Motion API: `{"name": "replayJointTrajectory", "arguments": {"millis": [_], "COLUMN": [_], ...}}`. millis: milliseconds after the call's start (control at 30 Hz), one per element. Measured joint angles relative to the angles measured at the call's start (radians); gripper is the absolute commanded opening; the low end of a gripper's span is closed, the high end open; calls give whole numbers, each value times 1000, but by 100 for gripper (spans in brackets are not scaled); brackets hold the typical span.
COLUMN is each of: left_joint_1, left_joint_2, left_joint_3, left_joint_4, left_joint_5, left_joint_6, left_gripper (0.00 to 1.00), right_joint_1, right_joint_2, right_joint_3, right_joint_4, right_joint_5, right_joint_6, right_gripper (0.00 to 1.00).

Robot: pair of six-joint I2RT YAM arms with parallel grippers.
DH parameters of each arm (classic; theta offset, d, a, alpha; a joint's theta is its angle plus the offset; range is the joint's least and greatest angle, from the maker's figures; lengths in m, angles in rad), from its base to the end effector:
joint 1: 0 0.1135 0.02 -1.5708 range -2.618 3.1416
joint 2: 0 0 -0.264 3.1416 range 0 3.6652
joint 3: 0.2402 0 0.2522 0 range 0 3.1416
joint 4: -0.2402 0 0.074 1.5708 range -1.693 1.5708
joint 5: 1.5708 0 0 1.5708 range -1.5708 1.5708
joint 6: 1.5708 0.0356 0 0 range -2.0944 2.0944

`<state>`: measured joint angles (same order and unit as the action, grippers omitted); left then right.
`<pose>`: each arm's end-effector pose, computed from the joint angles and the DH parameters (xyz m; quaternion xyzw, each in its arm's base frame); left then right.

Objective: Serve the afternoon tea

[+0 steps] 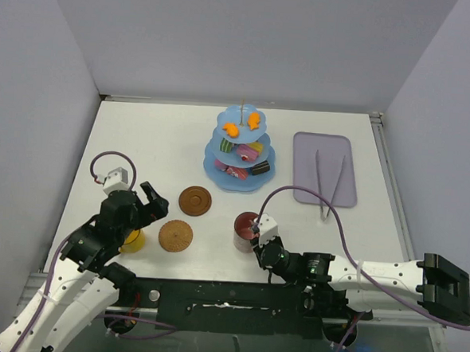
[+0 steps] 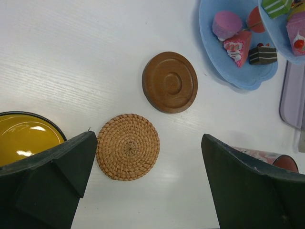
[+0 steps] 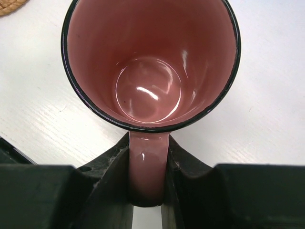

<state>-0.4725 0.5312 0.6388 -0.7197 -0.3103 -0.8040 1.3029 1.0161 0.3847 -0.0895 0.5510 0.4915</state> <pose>0.1098 -0.0439 0.2712 -0.2149 0.8529 -0.1614 0.4477 0.0689 0.1807 0.1729 -0.2429 0.8498 0.1555 0.4412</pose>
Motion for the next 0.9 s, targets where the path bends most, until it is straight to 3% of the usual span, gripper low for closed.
{"name": "replayJointTrajectory", "arguments": {"millis": [367,733,900], "left_joint_1": [0,-4,-5], "left_joint_2": [-8,-59,-65], "left_joint_3": [-8,-10,-10], "left_joint_4": [5,6,5], "left_joint_5": [-1,-40,-53], "left_joint_6": [0,0,-1], "left_gripper": [91,91,91], "right_joint_1": [0,-81,-122], "right_joint_2": [43,204,346], "right_joint_3": [72,144,250], "right_joint_4": [-14,159,211], "right_joint_5": [58,53,21], "right_joint_6": [-66,-102,-128], "right_gripper": [0,0,0]}}
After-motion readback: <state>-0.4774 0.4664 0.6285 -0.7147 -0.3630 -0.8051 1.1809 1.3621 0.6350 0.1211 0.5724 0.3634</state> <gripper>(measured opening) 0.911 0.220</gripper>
